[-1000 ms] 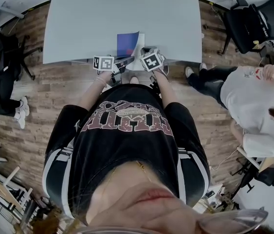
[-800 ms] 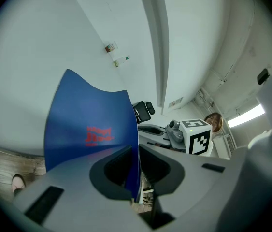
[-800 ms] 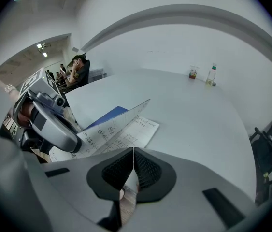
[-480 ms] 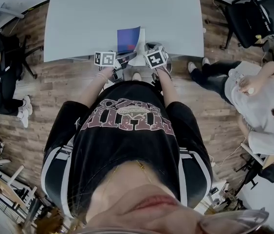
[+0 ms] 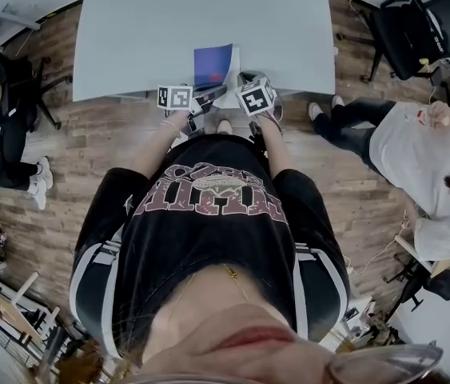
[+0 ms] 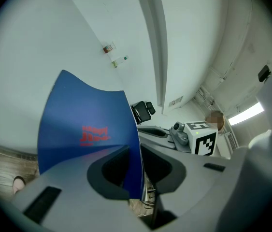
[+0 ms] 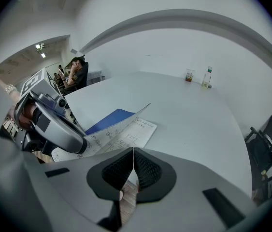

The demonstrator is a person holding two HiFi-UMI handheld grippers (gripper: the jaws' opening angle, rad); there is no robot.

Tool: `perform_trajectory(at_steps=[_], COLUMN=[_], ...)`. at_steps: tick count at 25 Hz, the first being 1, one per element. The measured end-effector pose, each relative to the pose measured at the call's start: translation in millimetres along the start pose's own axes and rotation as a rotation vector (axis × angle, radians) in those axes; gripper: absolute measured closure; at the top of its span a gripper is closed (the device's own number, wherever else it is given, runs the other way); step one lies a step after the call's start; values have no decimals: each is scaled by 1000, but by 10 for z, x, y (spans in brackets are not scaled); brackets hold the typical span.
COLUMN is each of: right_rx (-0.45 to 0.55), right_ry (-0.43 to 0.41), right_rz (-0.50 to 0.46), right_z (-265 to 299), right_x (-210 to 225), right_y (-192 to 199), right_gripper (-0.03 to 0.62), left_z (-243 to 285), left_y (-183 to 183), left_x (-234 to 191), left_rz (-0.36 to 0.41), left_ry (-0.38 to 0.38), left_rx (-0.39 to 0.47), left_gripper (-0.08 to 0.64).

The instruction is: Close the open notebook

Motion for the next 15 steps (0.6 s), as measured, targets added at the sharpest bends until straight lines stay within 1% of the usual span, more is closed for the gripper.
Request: perform_trajectory(at_steps=[15], right_rx=[13], right_ry=[24], right_rz=[-28], right_z=[-57], right_x=[-69], right_y=[-9], right_gripper=[572], left_z=[-30], left_y=[19], left_x=[17], left_rz=[10], left_ry=[5], left_rx=[12], left_gripper=[446])
Point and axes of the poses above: the fingertips, and each gripper's own axes: z forward along the fingers, x to its right, y out of its underside, the point moved 7 cm from there along -z, backward along the fingers, and after that the axes turned 5 degrees about -x, right-handed, at the moved point
